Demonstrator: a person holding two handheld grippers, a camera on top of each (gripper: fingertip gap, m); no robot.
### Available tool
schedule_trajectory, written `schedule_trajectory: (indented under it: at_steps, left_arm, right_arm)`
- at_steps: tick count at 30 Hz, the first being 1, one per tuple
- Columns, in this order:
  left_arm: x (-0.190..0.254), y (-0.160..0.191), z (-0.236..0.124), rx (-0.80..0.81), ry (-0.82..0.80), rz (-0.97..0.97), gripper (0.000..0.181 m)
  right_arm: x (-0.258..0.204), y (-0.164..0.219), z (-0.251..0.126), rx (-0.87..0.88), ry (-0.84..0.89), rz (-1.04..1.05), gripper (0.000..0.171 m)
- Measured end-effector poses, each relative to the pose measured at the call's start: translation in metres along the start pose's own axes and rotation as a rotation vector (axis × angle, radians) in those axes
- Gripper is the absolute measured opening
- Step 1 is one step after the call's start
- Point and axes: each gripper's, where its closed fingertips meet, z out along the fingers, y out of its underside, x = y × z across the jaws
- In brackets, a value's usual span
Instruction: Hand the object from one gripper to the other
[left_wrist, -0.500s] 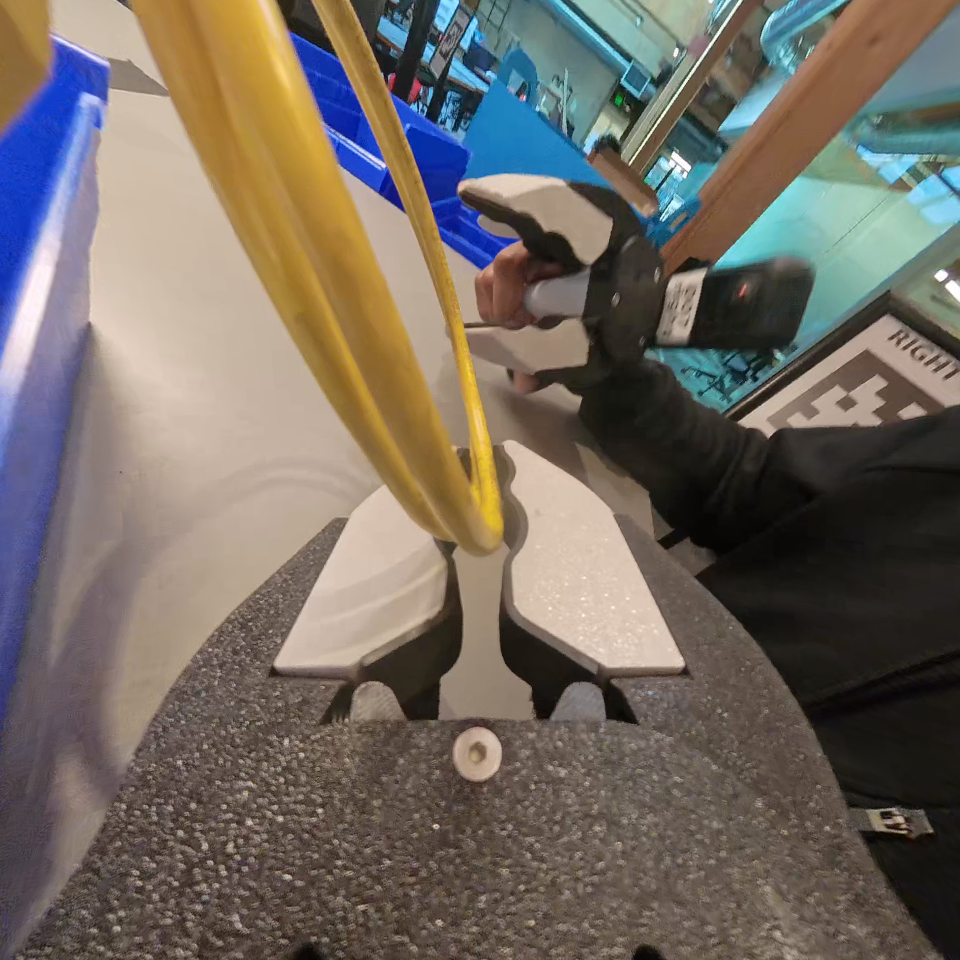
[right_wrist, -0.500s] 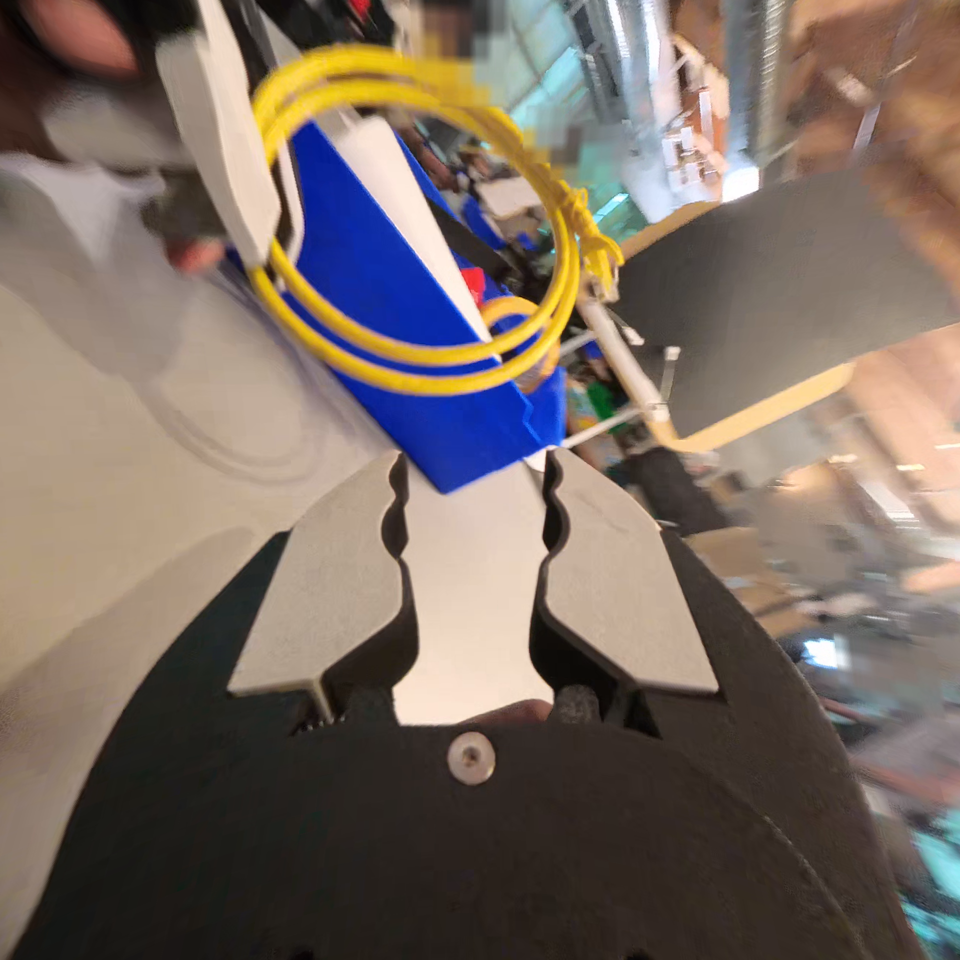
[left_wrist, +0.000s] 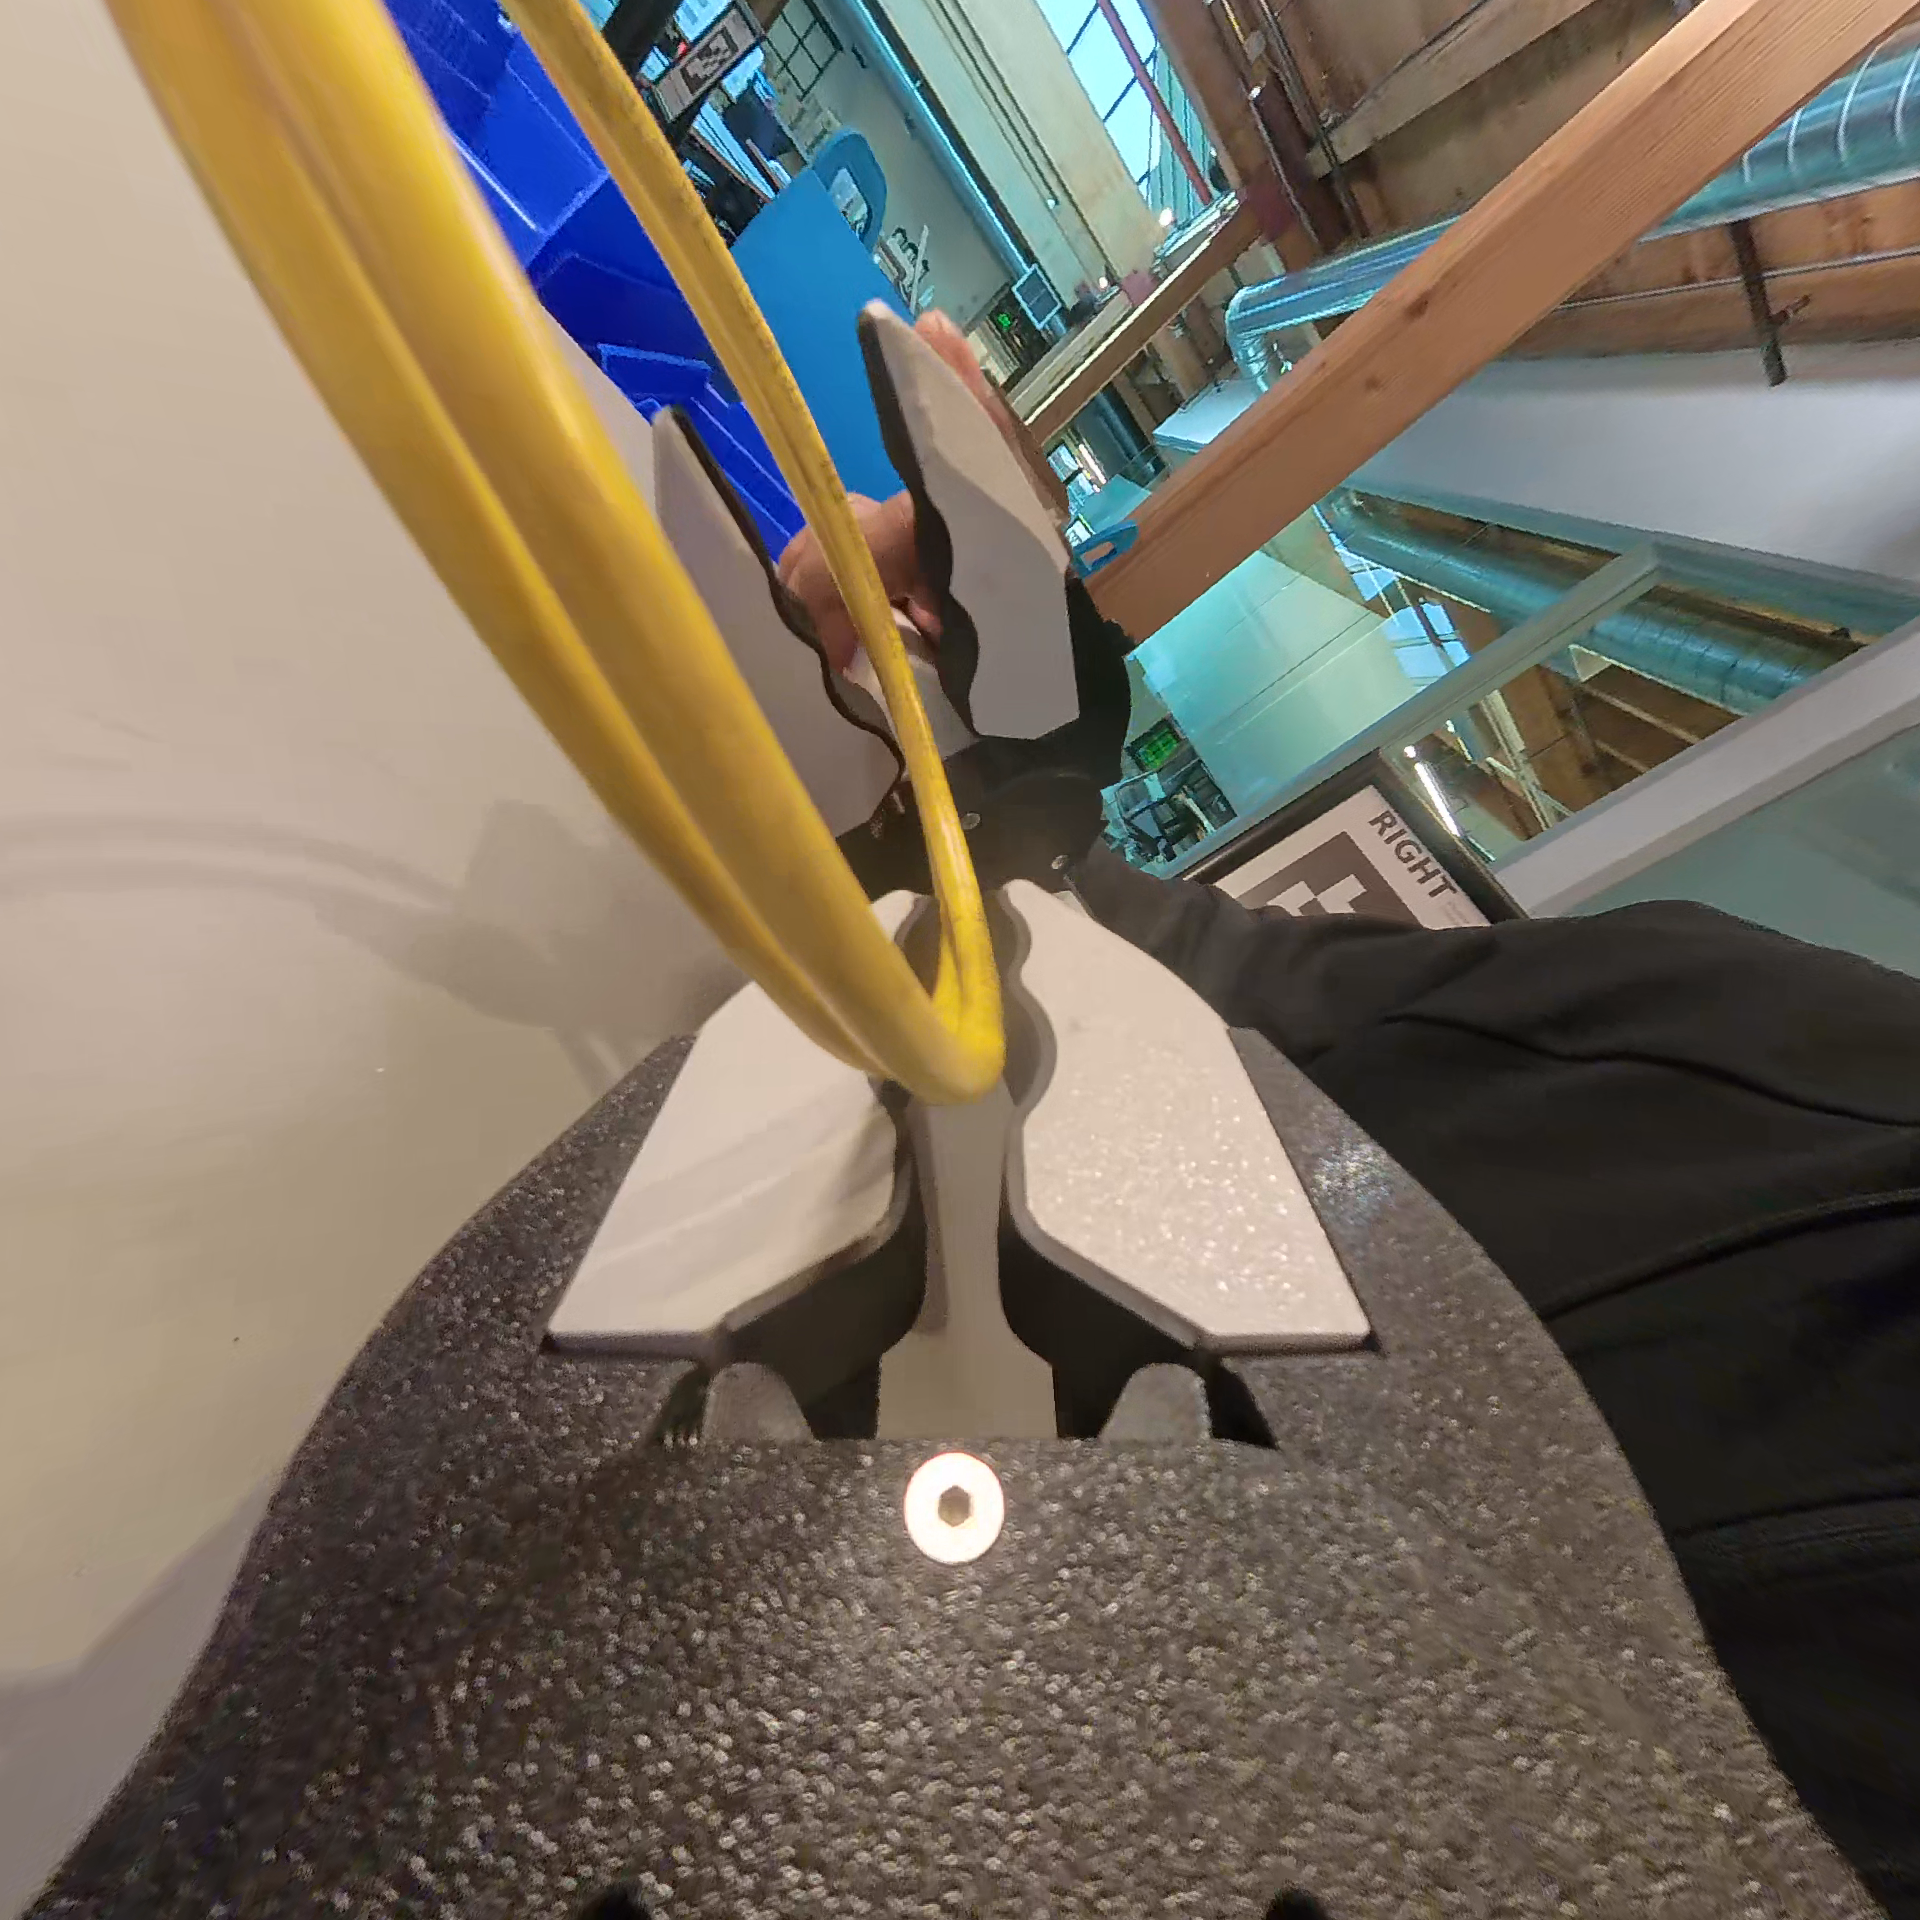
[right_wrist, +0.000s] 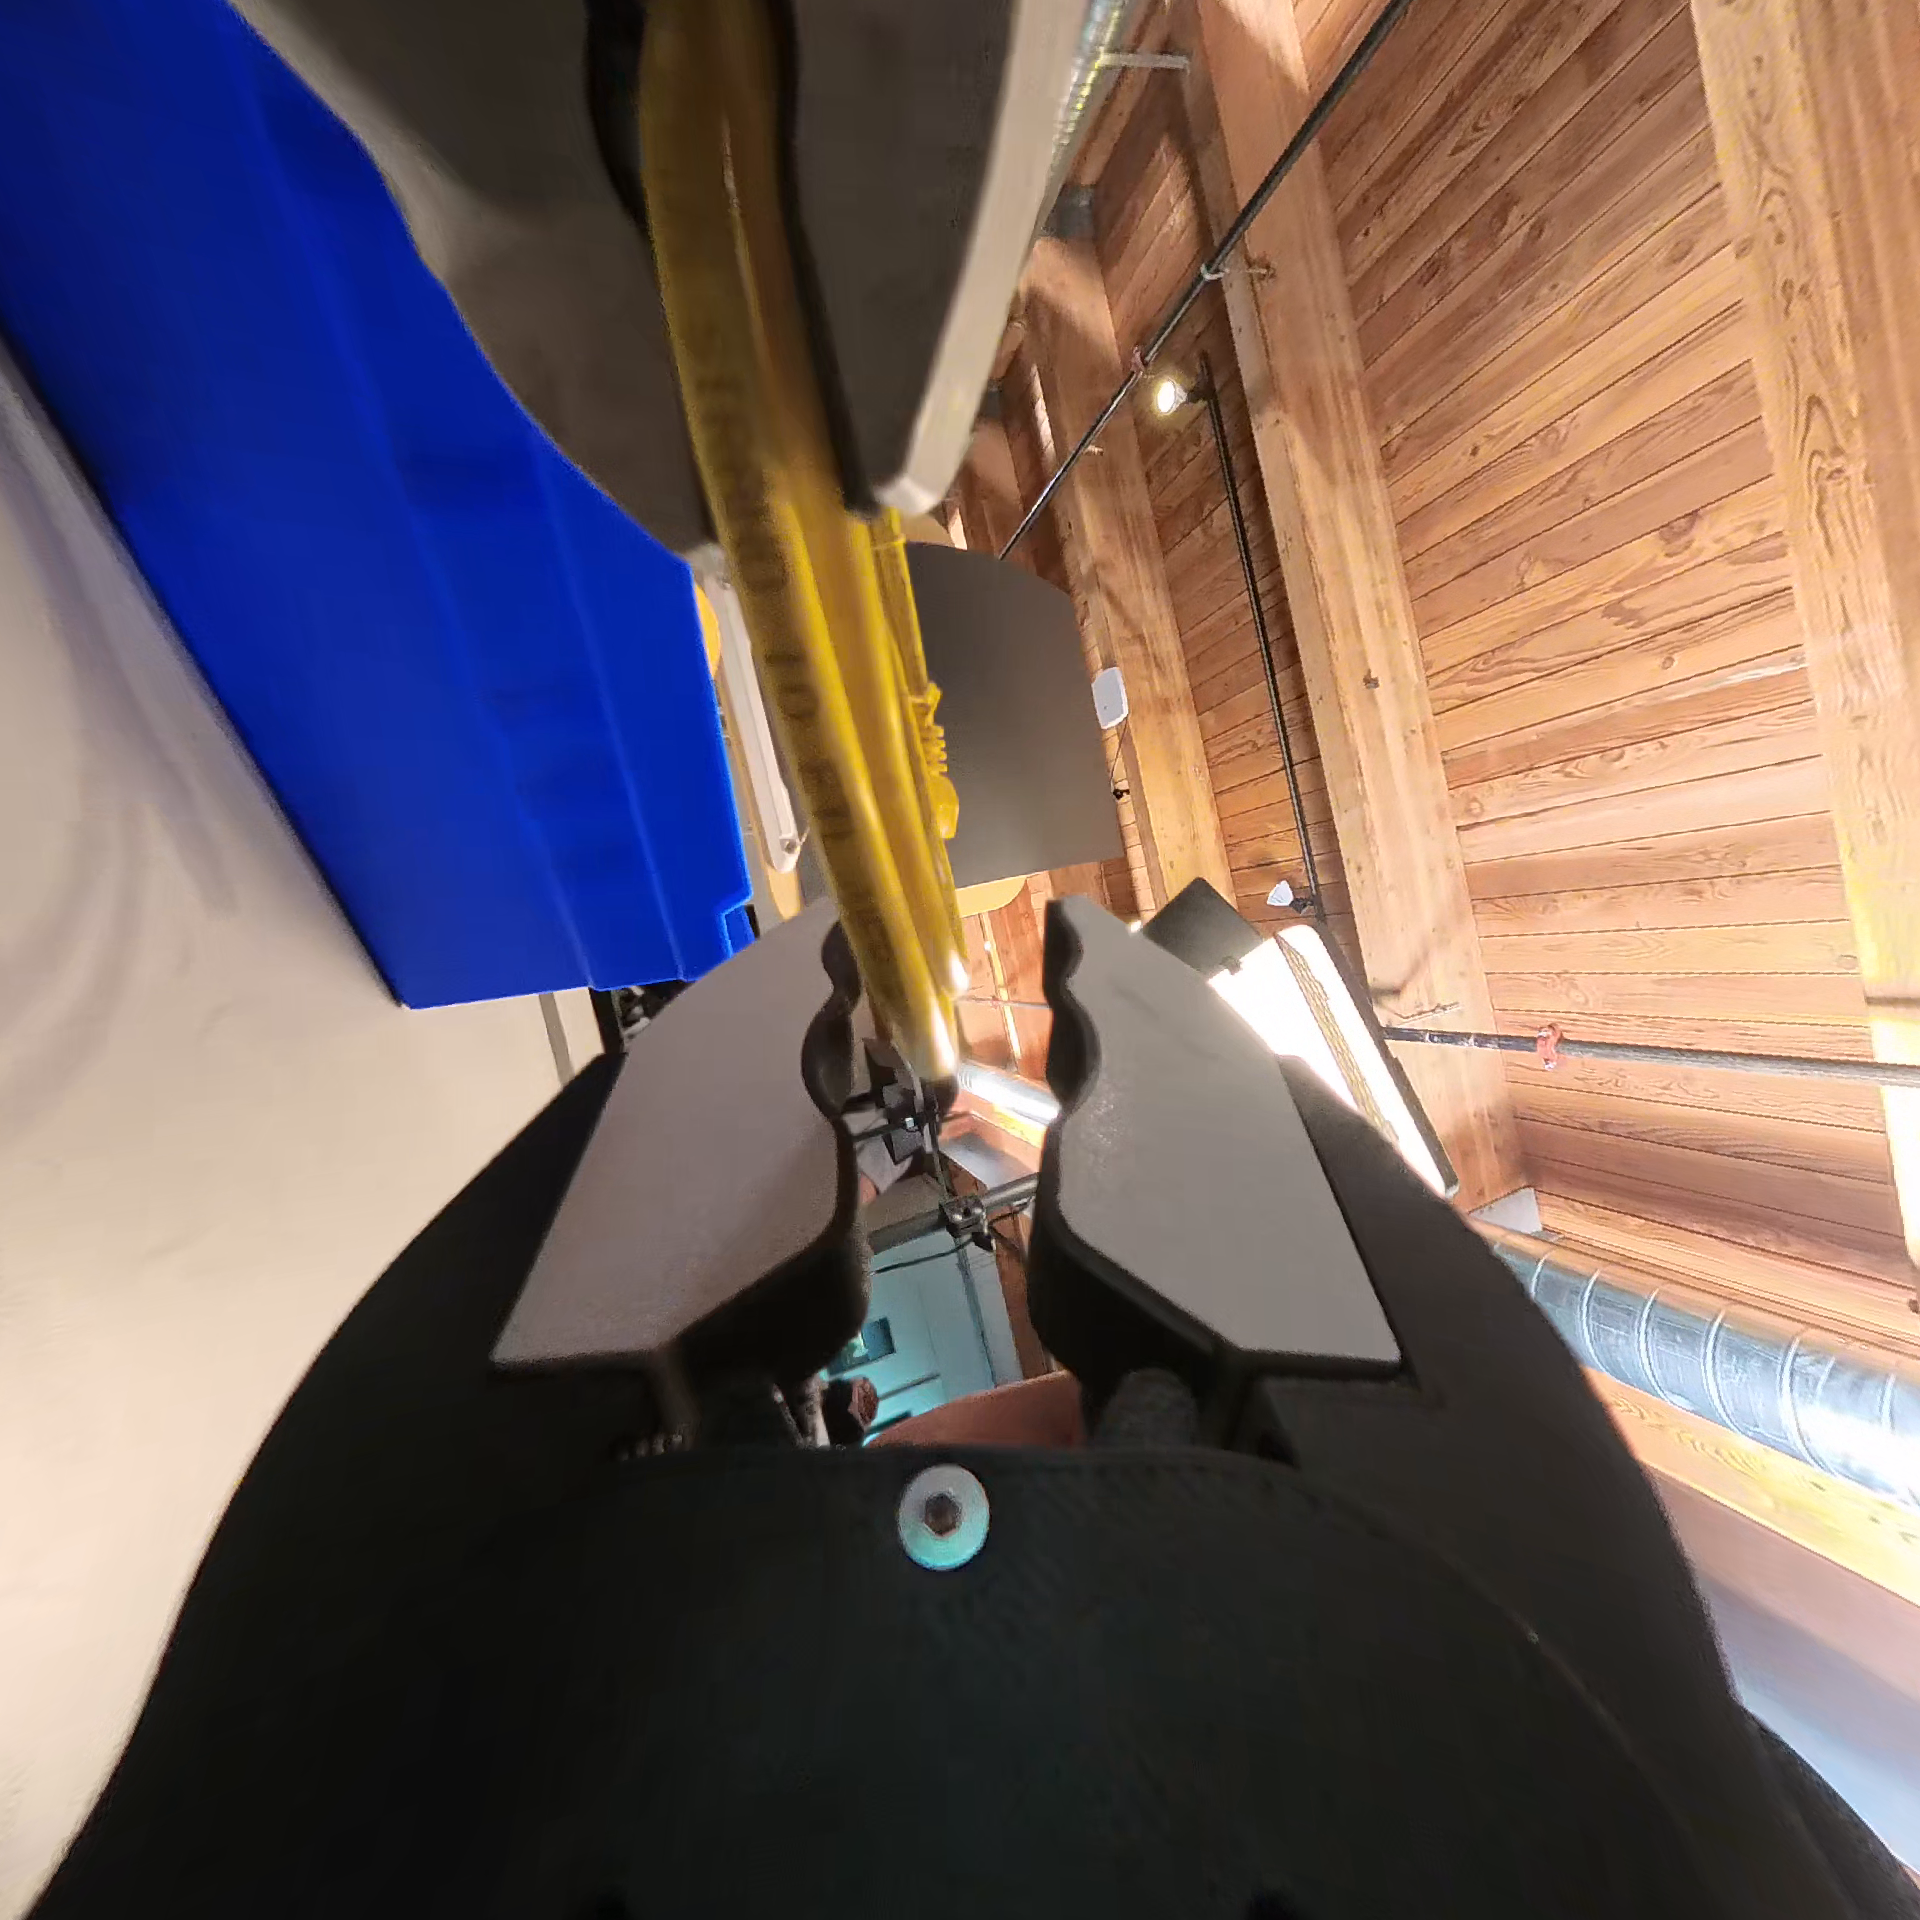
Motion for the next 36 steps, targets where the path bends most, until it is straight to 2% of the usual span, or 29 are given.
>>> schedule_trajectory:
  at_steps: [3,5,9,13,15,25,31,36]
  left_arm:
    - [0.002,0.002,0.001,-0.010,0.015,-0.021,0.010]
    - [0.002,0.003,0.000,-0.012,0.021,-0.030,0.010]
    - [0.004,0.002,-0.001,-0.025,0.014,0.031,0.013]
    - [-0.007,-0.002,-0.006,-0.062,-0.117,0.216,0.055]
    - [-0.012,-0.002,-0.010,-0.099,-0.175,0.324,0.063]
    - [-0.042,-0.004,-0.019,-0.188,-0.441,0.627,0.064]
    - [-0.061,-0.001,-0.023,-0.273,-0.622,0.888,0.066]
    - [-0.060,-0.018,-0.022,-0.156,-0.691,1.064,0.070]
  right_arm:
    - [-0.001,-0.001,0.000,0.004,-0.003,0.007,0.022]
    - [0.000,-0.001,0.000,0.005,-0.004,0.007,0.007]
    - [0.001,0.000,-0.001,0.006,-0.027,0.067,0.004]
    - [0.005,0.014,-0.001,-0.024,-0.081,0.241,0.004]
    - [0.008,0.023,-0.002,-0.027,-0.110,0.344,0.004]
    - [0.031,0.057,-0.007,-0.028,-0.184,0.800,0.003]
    - [0.041,0.069,-0.008,-0.013,-0.209,1.081,0.003]
    - [0.044,0.057,-0.007,0.039,-0.251,1.264,0.002]
